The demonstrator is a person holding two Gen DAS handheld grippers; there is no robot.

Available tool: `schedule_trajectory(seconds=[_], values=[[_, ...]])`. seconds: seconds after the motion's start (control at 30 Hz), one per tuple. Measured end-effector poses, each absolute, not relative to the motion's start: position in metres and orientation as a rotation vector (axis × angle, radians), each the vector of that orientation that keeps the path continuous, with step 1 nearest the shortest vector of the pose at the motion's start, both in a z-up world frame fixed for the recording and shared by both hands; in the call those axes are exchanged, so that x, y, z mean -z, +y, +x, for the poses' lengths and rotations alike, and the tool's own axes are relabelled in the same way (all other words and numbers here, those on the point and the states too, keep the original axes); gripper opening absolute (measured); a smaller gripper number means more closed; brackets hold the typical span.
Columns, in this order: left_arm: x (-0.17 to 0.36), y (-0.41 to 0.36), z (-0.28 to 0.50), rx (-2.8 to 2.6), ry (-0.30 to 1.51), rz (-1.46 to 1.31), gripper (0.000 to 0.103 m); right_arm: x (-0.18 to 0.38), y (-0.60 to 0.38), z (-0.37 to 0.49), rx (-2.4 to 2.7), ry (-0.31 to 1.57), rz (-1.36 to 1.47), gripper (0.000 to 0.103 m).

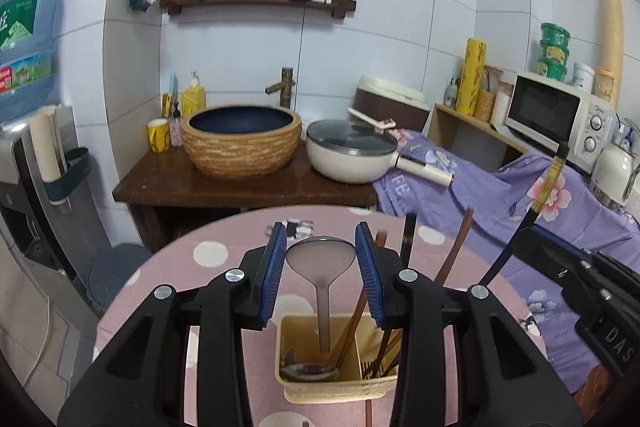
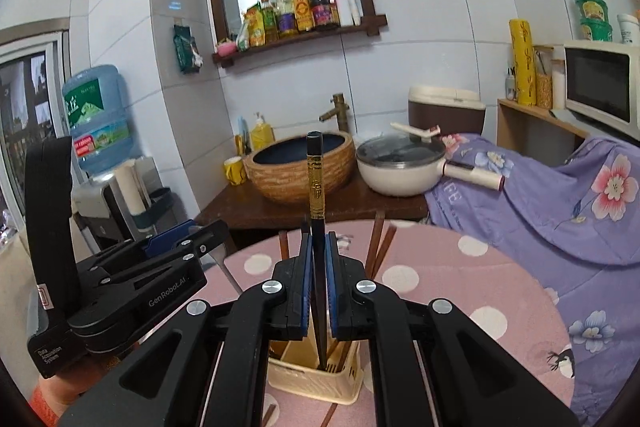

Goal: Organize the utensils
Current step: 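Carry the spoon and chopstick into the holder and open both tools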

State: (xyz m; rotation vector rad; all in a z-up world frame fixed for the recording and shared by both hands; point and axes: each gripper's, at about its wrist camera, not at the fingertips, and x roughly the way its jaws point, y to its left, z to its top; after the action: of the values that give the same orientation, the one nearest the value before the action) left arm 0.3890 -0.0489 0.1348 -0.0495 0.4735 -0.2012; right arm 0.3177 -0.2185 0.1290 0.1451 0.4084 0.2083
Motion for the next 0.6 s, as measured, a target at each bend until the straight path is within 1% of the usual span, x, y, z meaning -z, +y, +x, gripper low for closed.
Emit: schedule_trajectory(seconds=[0.1,0.33,0.47,0.6], values=[[-0.113,-0.052,0.389,0.204,0.51,-0.044,0.036,-0.108,-0.213,0.319,-0.22,0.446,0.144,0.007],[-0.069,-0.057,0.384,0.238,0.578,-0.016,0.037,-0.08,-0.202,0.317,-0.234,0.496,0.125,0.007],[-0.052,-0.054,0.384,0.246,0.613,-0.021,0.037,-0.069,-0.203,0.319,-0.232,0.516,0.136,0.006],[-0.05,-0.054,0.382,0.248,0.607,-0.009,0.037,-0.067,-0.206,0.318,-0.225,0.507,0.153,0.007]])
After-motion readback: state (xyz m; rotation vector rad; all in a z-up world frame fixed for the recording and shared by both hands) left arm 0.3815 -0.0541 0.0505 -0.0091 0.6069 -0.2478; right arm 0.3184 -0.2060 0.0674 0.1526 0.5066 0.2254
